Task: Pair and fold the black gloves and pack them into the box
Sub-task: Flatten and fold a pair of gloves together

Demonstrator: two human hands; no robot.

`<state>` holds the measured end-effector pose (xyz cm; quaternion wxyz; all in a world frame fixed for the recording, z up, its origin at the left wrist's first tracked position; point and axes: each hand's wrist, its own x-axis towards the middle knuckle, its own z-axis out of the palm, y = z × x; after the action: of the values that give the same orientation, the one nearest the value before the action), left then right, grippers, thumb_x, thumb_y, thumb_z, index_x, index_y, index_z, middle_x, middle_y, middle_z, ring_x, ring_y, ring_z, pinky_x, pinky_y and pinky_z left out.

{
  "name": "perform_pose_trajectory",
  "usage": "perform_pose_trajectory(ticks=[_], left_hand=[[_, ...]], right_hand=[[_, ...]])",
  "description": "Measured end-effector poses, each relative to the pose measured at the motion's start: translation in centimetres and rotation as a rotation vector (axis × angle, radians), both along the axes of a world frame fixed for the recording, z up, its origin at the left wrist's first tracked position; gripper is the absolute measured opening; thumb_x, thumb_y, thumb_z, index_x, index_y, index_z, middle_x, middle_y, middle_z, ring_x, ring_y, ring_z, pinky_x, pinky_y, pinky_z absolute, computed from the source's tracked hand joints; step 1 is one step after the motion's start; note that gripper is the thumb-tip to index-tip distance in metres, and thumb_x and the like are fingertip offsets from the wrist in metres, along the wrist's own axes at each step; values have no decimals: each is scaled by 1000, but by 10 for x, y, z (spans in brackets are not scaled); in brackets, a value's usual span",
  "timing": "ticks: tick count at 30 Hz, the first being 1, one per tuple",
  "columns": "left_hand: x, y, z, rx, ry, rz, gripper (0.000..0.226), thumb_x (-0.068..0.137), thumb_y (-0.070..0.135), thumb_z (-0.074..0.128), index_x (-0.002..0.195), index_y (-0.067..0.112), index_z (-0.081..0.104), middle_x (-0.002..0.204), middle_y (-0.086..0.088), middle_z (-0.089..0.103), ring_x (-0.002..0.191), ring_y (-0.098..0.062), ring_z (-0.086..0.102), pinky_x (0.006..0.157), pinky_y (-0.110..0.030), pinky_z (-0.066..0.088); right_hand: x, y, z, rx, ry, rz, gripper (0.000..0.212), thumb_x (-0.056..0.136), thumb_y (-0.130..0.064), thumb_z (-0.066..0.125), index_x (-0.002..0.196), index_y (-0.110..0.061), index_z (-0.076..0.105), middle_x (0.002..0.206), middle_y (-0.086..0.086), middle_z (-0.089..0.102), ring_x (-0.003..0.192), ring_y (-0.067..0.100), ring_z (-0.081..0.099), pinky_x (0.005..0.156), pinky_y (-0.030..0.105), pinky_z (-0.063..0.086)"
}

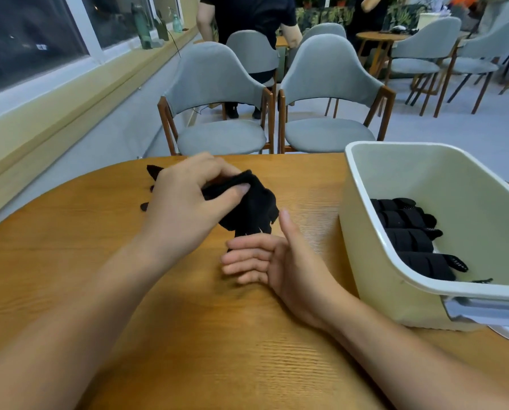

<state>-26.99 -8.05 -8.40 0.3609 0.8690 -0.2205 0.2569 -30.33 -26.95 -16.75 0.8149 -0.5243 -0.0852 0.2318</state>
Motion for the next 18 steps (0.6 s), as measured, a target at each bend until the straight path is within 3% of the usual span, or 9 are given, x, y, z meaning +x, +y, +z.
perform_pose_trajectory(ticks=[6, 8, 11, 14, 15, 18], left_hand=[[-17, -11, -27, -145, 82, -182, 11, 94, 15, 82, 101, 23, 81, 94, 9, 71, 92, -19, 68, 79, -18, 45], [-19, -9, -33, -112, 107, -250, 11, 93, 14, 82, 103, 20, 82, 95, 5, 72, 92, -21, 69, 79, -20, 46], [-22, -5, -39, -61, 120, -338, 15, 91, 13, 84, 106, 18, 83, 98, 2, 73, 92, -22, 72, 79, -34, 56], [-22, -5, -45, 12, 158, -419, 18, 90, 16, 86, 108, 20, 85, 98, 7, 74, 89, -16, 72, 76, -28, 55], [-22, -5, -46, 44, 165, -446, 18, 90, 18, 87, 108, 21, 86, 97, 8, 74, 88, -15, 72, 76, -26, 54], [-22, -5, -48, 147, 206, -528, 18, 92, 22, 86, 110, 23, 86, 97, 10, 74, 89, -13, 73, 77, -30, 57]], right_hand=[[5, -3, -4, 130, 140, 28, 112, 96, -86, 15, 144, 3, 61, 137, 29, 68, 128, 36, 69, 109, 44, 52], [6, -2, -4, 162, 159, 16, 109, 98, -85, 16, 148, 1, 59, 139, 28, 68, 127, 33, 69, 112, 45, 50], [7, -5, -2, 242, 170, -4, 99, 102, -81, 21, 148, -2, 61, 143, 27, 65, 134, 37, 64, 123, 52, 42], [8, -7, 0, 308, 182, -45, 90, 105, -76, 28, 127, -3, 77, 130, 26, 72, 120, 36, 69, 106, 46, 55], [8, -8, 0, 311, 195, -62, 88, 105, -75, 31, 123, -3, 79, 127, 25, 72, 117, 36, 69, 106, 47, 53], [10, -9, -1, 303, 258, -69, 93, 102, -77, 40, 135, 4, 70, 140, 29, 66, 129, 40, 61, 123, 54, 39]])
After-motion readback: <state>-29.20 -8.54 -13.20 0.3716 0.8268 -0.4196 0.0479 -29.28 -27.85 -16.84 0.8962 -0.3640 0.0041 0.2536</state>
